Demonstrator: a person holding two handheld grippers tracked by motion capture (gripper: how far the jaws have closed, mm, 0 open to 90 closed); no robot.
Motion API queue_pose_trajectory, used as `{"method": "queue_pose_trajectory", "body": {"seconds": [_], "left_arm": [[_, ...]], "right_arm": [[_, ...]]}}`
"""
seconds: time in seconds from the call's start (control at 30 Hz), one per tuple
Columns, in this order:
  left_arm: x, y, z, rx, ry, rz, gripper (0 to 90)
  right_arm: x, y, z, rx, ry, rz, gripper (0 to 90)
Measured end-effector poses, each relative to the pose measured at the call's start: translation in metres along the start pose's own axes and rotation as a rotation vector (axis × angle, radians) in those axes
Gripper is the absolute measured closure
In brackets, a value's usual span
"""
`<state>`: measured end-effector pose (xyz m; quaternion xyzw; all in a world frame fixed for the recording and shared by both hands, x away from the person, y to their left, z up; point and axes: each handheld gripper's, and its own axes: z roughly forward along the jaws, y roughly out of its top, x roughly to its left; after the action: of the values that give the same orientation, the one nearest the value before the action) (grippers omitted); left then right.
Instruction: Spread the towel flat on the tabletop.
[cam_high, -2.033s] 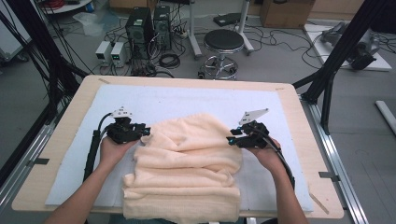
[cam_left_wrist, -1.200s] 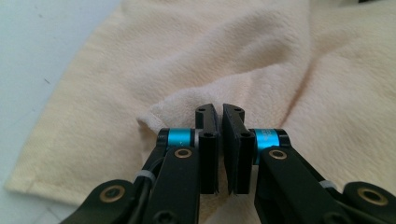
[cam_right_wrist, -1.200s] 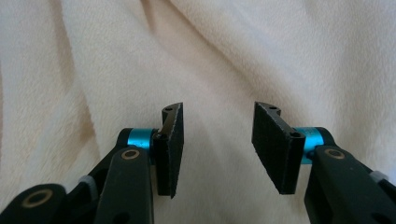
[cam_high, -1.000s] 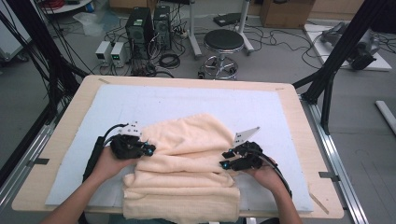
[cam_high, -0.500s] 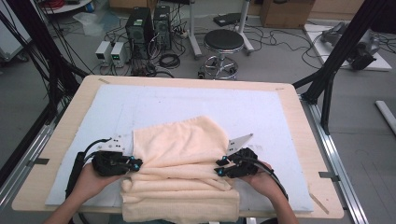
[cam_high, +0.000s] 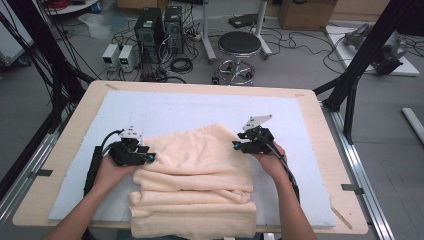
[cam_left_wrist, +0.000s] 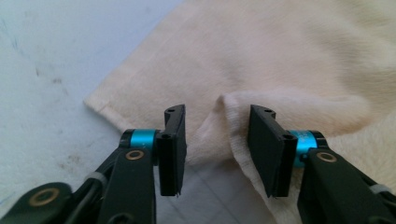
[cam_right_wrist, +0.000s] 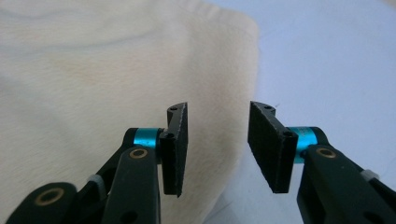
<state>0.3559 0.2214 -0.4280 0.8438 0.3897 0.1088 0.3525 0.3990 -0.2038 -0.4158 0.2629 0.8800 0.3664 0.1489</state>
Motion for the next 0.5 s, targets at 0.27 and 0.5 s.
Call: {"method": "queue_pose_trajectory", "body": {"seconds": [0.27,0.5], "left_arm": [[0.007,0.004,0.005,-0.022,-0.079,-0.031,79.3],[0.004,0.015,0.010,-0.104,-0.070,-0.040,85.5]], "right_arm": [[-0.012,-0.008,0.013,0.068,0.076,0.098,83.8],[-0.008,-0.003,-0.034,-0.018,0.001,0.080,83.7]]}}
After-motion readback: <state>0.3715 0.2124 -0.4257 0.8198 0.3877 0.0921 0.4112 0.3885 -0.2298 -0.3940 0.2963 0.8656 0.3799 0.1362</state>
